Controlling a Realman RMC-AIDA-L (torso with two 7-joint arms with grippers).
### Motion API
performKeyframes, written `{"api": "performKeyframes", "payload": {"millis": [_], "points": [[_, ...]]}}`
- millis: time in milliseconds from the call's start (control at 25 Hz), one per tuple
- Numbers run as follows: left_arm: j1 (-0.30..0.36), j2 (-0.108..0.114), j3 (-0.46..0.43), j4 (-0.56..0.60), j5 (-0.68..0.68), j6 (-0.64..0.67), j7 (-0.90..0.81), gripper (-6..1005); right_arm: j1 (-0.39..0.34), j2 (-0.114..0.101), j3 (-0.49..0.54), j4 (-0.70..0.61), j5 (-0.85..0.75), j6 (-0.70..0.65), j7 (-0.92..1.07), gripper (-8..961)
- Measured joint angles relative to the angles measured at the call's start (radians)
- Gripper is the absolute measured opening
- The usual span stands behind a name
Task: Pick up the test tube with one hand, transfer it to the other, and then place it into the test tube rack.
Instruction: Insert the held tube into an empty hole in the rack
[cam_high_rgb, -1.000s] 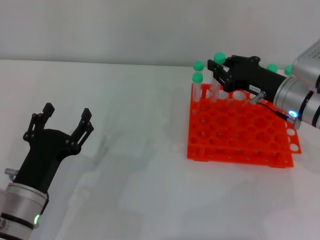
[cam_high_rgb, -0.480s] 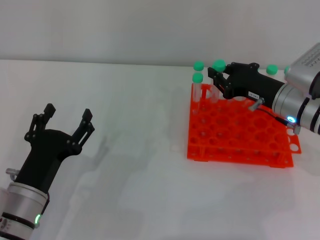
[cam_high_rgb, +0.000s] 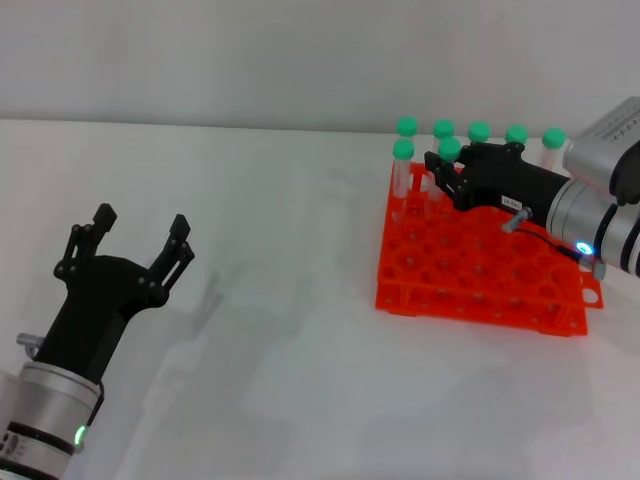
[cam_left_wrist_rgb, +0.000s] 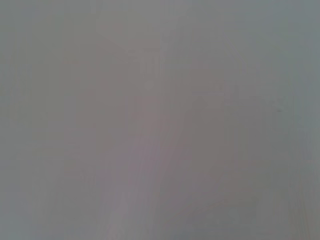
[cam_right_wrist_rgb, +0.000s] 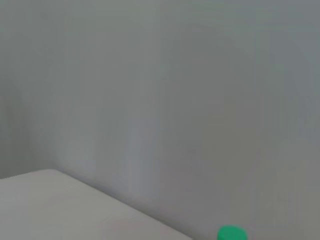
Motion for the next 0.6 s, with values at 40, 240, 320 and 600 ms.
{"api": "performKeyframes", "payload": {"millis": [40, 240, 320, 600], "points": [[-0.001, 0.000, 0.000, 0.000, 0.000, 0.000, 0.000, 893, 0.000, 0.000, 0.000, 0.002, 0.000, 0.000, 0.001, 247], [-0.012, 0.000, -0.001, 0.000, 0.000, 0.000, 0.000, 893, 0.000, 0.000, -0.005, 0.003, -0.002, -0.001, 0.019, 249], [-0.019, 0.000, 0.000, 0.000, 0.000, 0.000, 0.000, 893, -0.001, 0.000, -0.006, 0.003, -0.003, 0.001, 0.029, 286], [-0.031, 0.000, -0.001, 0.000, 0.000, -0.009, -0.003, 893, -0.023, 0.000, -0.005, -0.010, -0.003, 0.031, 0.045, 526]]}}
